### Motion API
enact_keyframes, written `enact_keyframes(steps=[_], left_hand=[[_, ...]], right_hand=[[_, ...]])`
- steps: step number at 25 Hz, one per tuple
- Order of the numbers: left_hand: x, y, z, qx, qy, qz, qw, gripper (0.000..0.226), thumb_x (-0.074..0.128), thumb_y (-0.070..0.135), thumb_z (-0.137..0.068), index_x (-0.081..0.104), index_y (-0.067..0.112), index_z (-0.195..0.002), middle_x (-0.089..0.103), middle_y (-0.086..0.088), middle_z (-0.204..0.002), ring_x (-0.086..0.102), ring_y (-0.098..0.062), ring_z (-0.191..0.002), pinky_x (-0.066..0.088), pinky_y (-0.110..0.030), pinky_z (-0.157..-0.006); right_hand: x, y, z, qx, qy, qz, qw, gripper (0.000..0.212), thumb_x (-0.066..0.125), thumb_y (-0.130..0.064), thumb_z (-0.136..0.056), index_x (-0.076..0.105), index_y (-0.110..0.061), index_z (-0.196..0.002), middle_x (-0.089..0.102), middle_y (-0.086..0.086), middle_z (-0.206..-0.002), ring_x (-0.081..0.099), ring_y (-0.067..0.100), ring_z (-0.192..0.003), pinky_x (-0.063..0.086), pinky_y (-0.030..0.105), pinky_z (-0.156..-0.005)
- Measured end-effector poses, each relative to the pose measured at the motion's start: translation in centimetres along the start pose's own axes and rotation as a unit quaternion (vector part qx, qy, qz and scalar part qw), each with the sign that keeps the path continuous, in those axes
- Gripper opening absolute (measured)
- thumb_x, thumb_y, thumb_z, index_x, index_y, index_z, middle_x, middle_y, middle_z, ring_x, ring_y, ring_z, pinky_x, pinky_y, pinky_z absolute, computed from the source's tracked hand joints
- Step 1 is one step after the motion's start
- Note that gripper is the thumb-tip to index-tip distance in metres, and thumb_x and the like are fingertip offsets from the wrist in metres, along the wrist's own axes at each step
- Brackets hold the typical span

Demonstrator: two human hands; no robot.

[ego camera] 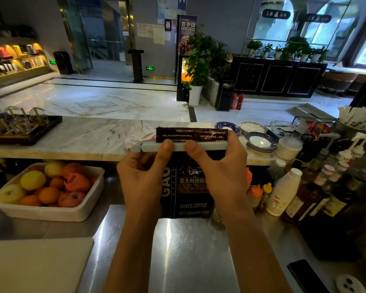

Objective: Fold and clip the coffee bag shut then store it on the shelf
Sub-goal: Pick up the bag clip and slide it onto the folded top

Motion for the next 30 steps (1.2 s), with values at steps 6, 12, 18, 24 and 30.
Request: enact_keyframes(steps=[6,12,18,24,30], left_hand=[[0.1,-0.5,0.1,-0.026,-0.022,-0.043,0.998,0.021,0.071,0.023,-0.074,0.072,0.009,-0.09,0.078,-0.006,-0.083,0.076,-0.021,-0.079,0.06,-0.027,-0.065],[-1.0,-0.6,-0.4,-0.032,-0.016,0.002,0.999,0.024,0.069,0.021,-0.076,0.07,0.002,-0.09,0.077,-0.007,-0.076,0.076,-0.021,-0.073,0.06,-0.03,-0.062],[-1.7,-1.7,-1.3,-0.055,-0.098,-0.102,0.988,0.044,0.073,0.028,-0.071,0.065,0.013,-0.111,0.077,-0.005,-0.101,0.074,-0.022,-0.095,0.059,-0.039,-0.079],[-4.8,-6.1,-0.3,-0.134,-0.235,-0.259,0.927,0.075,0.092,0.032,-0.054,0.057,0.035,-0.12,0.07,0.005,-0.116,0.066,-0.015,-0.111,0.054,-0.046,-0.094],[-7.4,-4.4,-1.5,-0.081,-0.189,-0.253,0.945,0.069,0.088,0.022,-0.054,0.058,0.034,-0.115,0.07,0.017,-0.11,0.066,-0.008,-0.106,0.057,-0.042,-0.087]], right_hand=[[0.6,0.6,0.3,-0.005,-0.036,-0.051,0.998,0.019,0.072,-0.027,-0.079,0.062,-0.027,-0.095,0.075,-0.005,-0.091,0.073,0.009,-0.087,0.059,0.024,-0.067],[1.5,1.5,0.2,-0.019,-0.128,-0.009,0.992,0.021,0.058,-0.03,-0.086,0.062,-0.021,-0.104,0.074,-0.007,-0.094,0.071,0.006,-0.091,0.056,0.019,-0.072],[1.5,3.7,0.1,-0.005,-0.074,-0.036,0.997,0.015,0.058,-0.022,-0.092,0.07,-0.017,-0.099,0.076,0.006,-0.092,0.073,0.021,-0.089,0.06,0.038,-0.073],[2.9,3.3,-0.8,0.0,-0.064,-0.04,0.997,0.013,0.058,-0.02,-0.095,0.071,-0.022,-0.097,0.077,0.002,-0.092,0.073,0.019,-0.088,0.06,0.041,-0.075],[5.4,4.4,0.0,-0.001,-0.114,-0.015,0.993,0.033,0.062,-0.035,-0.084,0.057,-0.024,-0.114,0.07,-0.002,-0.108,0.068,0.009,-0.102,0.059,0.029,-0.081]])
Point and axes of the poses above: each hand's wrist, its own z-axis away from the middle knuckle, its own x-axis out of the palm, y = z × x, the point moved 10 cm from there along -z, towards the middle knuckle
